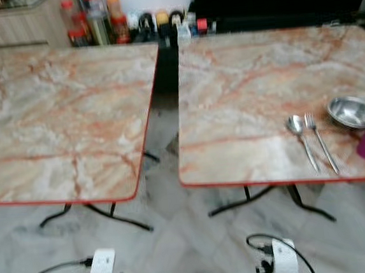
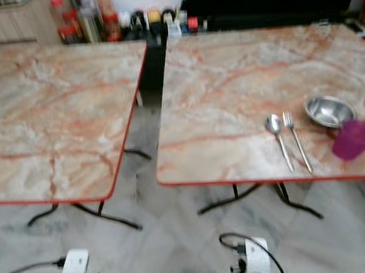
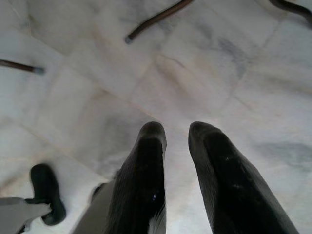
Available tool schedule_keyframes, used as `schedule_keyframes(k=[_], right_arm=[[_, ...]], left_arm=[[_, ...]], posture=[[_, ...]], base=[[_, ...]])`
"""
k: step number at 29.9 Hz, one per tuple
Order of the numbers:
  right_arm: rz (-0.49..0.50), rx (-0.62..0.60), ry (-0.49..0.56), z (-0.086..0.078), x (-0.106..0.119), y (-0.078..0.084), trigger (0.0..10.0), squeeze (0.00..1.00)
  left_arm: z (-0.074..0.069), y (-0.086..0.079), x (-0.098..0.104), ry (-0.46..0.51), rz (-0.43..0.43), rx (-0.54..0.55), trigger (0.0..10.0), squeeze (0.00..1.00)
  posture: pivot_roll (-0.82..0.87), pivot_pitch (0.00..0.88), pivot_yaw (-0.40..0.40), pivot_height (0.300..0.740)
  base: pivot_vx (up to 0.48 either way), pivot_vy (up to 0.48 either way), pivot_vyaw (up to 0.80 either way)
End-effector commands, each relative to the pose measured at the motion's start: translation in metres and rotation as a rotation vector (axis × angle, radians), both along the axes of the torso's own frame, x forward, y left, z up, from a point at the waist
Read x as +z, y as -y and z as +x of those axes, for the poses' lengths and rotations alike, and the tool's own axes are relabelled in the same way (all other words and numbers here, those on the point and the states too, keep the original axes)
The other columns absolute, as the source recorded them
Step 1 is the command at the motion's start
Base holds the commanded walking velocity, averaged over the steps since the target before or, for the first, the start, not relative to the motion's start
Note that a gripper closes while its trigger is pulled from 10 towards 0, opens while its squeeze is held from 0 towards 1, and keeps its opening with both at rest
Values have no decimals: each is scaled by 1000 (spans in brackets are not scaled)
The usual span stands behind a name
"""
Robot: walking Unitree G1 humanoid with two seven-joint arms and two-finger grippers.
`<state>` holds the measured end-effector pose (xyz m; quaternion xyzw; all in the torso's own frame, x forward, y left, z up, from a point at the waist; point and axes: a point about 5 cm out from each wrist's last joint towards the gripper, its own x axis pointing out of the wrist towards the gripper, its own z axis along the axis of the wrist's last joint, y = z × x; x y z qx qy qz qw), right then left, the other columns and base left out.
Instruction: Setting the table
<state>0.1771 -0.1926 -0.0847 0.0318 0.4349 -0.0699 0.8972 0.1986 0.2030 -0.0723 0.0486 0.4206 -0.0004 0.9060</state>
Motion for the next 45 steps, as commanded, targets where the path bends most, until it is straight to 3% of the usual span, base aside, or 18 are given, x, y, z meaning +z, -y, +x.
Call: schedule_keyframes(k=[1,41,45], right_arm=[[6,2,3,1,0,-3,10000,0],[7,-16,3,0,0,-2,10000,0],[6,-19,-2,-1,-1,-3,10000,0]], left_arm=[[-4,-5,-1,-12,13,-2,10000,0],[-5,-2,-2,-17,17,-7,10000,0],[-5,-3,-2,-19,26,3,10000,0]], posture=[[-53,89,1,740],[-63,74,8,740],[-60,74,8,740]], base=[[0,-345,0],[54,-359,-66],[0,0,0]])
